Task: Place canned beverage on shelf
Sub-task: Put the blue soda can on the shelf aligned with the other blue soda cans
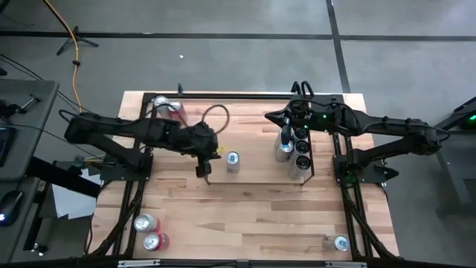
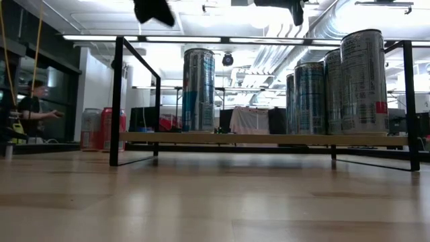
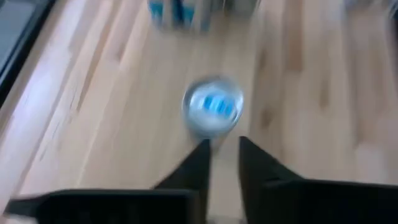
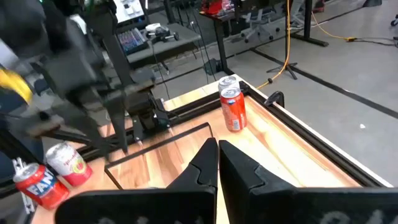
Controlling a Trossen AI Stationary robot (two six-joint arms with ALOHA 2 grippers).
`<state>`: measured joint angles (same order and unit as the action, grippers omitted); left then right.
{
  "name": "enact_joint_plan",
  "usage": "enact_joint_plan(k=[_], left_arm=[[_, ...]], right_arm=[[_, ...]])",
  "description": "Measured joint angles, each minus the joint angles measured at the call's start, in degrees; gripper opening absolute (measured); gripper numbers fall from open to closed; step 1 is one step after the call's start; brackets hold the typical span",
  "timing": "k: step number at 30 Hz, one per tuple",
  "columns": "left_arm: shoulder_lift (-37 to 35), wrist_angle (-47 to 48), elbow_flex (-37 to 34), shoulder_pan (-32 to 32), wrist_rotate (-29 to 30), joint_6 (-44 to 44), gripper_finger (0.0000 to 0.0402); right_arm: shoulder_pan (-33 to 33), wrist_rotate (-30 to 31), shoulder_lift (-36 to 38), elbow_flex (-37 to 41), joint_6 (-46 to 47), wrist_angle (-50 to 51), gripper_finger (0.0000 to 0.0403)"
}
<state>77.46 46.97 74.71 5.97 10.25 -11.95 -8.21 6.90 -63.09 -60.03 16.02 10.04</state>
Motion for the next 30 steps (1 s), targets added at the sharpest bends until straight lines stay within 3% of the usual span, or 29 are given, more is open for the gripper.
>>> enact_joint_plan(k=[5, 8, 17, 30], left_arm=[[3.8, 6.7, 0.3, -0.9, 1.2, 2.2, 0.0008], [5.5, 5.5, 0.4, -1.3, 0.5, 4.7, 0.0003], [10.7, 3.0, 0.4, -3.2, -10.6, 7.4, 0.0], [17.0, -3.5, 0.4, -3.8, -7.7, 8.5, 0.0]], right_arm=[[0.0, 0.0, 0.0, 0.0, 0.7, 0.3, 0.0], [0.0, 0.0, 0.0, 0.0, 0.7, 0.5, 0.0], [0.0, 0.0, 0.0, 0.0, 2.2, 1.4, 0.0], [0.0, 0.0, 0.0, 0.0, 3.2, 1.5, 0.0]])
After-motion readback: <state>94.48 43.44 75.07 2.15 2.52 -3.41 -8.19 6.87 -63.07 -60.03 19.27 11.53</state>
